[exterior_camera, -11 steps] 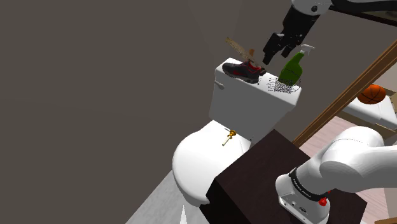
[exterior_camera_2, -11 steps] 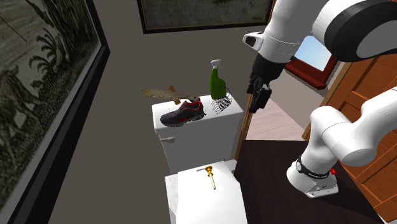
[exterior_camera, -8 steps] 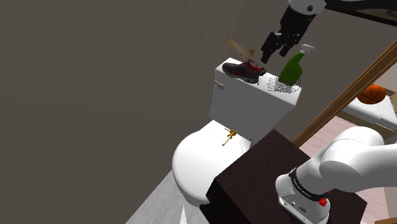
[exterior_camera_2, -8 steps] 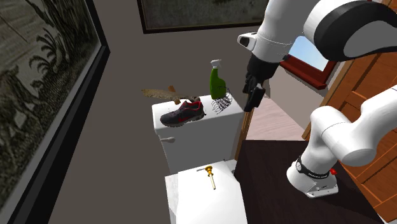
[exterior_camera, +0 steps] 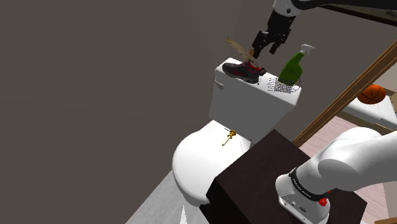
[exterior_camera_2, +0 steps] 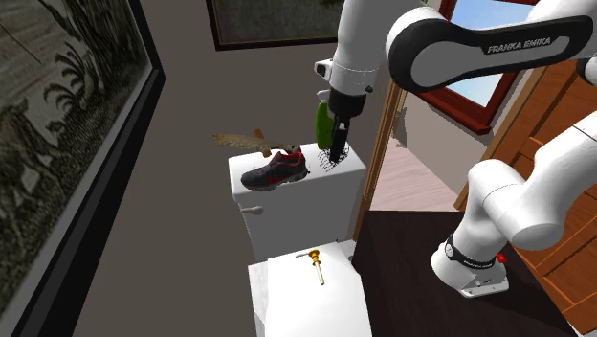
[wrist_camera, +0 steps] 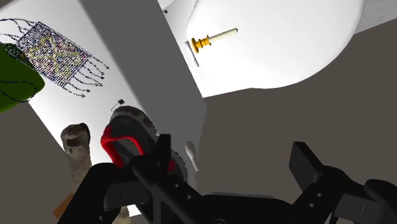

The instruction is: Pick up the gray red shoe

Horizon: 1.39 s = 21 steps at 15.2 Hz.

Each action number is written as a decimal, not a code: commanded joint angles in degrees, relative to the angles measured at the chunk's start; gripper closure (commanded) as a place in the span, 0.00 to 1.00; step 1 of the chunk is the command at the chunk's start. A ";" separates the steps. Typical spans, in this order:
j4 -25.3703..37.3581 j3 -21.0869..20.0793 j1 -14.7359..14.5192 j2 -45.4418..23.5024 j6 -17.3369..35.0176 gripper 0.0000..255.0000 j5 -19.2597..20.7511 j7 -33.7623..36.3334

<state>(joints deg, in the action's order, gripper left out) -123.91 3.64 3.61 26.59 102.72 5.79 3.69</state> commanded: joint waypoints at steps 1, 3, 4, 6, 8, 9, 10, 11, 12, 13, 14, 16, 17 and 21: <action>1.85 1.76 0.65 -4.08 1.78 0.00 -0.09 -1.59; 4.19 3.18 1.16 -8.07 2.89 0.00 -0.50 -2.94; 5.45 3.87 1.41 -10.09 3.37 0.00 -0.78 -3.63; 8.18 5.20 1.92 -14.22 4.18 0.00 -1.49 -5.05; 11.17 6.43 2.49 -18.43 4.76 0.00 -2.40 -6.52; 12.78 7.01 2.80 -20.58 4.97 0.00 -2.94 -7.27; 14.45 7.52 3.16 -22.75 5.11 0.00 -3.51 -8.02; 16.20 8.01 3.54 -24.95 5.19 0.00 -4.13 -8.77; 18.03 8.48 3.94 -27.17 5.20 0.00 -4.78 -9.53; 19.93 8.90 4.38 -29.41 5.15 0.00 -5.47 -10.27; 21.93 9.28 4.85 -31.69 5.02 0.00 -6.18 -11.00; 26.18 9.91 5.93 -36.33 4.55 0.00 -7.65 -12.41; 28.46 10.16 6.53 -38.69 4.20 0.00 -8.40 -13.07; 34.81 10.54 8.47 -45.62 3.52 0.00 -10.51 -14.76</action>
<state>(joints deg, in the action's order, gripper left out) -89.97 14.13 11.76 -17.95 106.21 -4.37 -10.76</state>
